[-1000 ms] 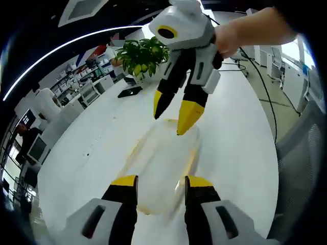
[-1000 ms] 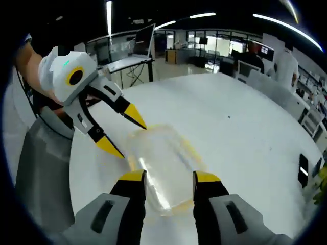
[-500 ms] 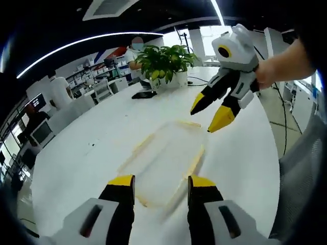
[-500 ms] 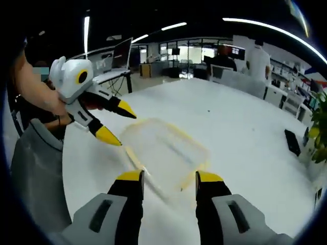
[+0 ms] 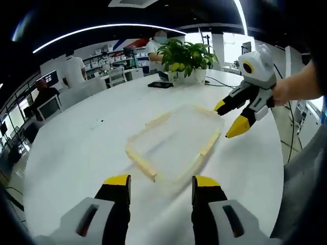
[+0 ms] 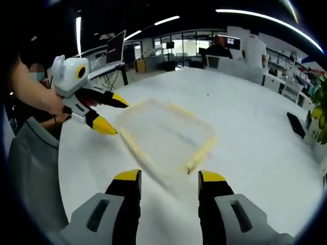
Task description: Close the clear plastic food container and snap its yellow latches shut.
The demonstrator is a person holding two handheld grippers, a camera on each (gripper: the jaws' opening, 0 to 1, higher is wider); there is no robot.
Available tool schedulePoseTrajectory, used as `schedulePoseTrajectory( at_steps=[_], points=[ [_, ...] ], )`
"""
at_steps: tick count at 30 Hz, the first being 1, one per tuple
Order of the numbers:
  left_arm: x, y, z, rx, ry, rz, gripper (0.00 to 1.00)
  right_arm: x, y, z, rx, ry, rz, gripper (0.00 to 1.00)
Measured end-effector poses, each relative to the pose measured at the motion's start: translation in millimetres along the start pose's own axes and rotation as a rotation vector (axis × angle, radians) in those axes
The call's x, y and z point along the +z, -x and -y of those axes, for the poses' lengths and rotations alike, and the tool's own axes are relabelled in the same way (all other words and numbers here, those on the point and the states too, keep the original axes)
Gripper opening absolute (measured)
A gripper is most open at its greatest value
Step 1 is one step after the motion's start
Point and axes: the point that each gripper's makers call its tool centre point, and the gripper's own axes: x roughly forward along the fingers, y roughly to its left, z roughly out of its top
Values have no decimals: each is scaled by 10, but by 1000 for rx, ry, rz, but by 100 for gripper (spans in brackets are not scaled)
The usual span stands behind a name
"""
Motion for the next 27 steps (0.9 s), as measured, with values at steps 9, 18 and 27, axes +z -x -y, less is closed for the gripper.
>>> schedulePoseTrajectory(
  at_steps=[9,18,27],
  points=[
    [-134,-142,74,-31,-7,-46,40,-128,-101,61,-11,-15,-19,40],
    [-114,-180,91,-39,-7,-38,38,-130,-166,43,-14,-12,-20,38],
    [-74,-210,119,-50,-13,-23,32,-130,-198,17,-4,18,-27,37]
  ],
)
